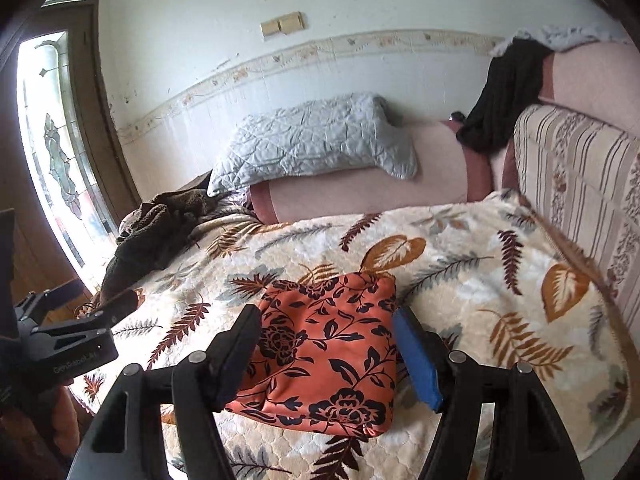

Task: Fold small clothes

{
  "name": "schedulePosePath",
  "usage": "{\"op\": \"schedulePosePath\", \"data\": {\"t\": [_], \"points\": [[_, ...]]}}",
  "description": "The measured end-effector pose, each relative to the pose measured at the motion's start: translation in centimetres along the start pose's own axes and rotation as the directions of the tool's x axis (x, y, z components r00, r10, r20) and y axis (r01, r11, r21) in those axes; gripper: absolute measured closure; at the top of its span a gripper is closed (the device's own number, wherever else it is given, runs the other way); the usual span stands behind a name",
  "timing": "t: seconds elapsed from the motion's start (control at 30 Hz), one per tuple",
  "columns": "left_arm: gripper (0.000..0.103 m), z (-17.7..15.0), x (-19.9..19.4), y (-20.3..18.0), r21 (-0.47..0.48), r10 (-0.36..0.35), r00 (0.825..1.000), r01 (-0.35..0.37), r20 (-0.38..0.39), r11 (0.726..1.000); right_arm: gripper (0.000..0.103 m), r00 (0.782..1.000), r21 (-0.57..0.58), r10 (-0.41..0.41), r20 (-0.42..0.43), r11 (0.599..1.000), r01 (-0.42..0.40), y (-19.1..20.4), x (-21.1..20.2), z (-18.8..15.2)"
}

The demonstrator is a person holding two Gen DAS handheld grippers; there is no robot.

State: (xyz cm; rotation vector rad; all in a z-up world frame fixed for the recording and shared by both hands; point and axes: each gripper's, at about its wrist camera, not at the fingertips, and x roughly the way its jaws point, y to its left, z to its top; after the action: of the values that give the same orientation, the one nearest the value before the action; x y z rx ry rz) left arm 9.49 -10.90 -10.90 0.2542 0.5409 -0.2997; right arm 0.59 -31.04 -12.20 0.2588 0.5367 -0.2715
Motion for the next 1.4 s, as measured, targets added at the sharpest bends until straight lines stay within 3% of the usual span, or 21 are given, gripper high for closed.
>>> {"op": "schedulePosePath", "data": {"t": [0.27,0.5,1.07,1.4], "points": [[0.002,0.5,-8.0,3.7,-0.096,0.094,0.989,-0.082,0.119,0.992,0.031,0.99,-0.069,-0.08,0.115,0.994,0.089,3.9,-9.7,0.9],[0.0,0.7,-12.9,5.8,-0.147,0.171,0.962,-0.141,0.214,0.979,0.03,0.982,-0.104,-0.113,0.153,0.986,0.13,5.6,-14.3,0.5],[0.0,1.5,-17.5,9.4,-0.21,0.189,0.933,-0.127,0.308,0.969,0.03,0.973,-0.118,-0.13,0.189,0.981,0.154,8.3,-16.8,1.3],[0.0,1.6,-18.0,9.2,-0.198,0.169,0.933,-0.11,0.317,0.974,0.03,0.966,-0.114,-0.152,0.209,0.977,0.179,8.4,-18.1,1.2]]}}
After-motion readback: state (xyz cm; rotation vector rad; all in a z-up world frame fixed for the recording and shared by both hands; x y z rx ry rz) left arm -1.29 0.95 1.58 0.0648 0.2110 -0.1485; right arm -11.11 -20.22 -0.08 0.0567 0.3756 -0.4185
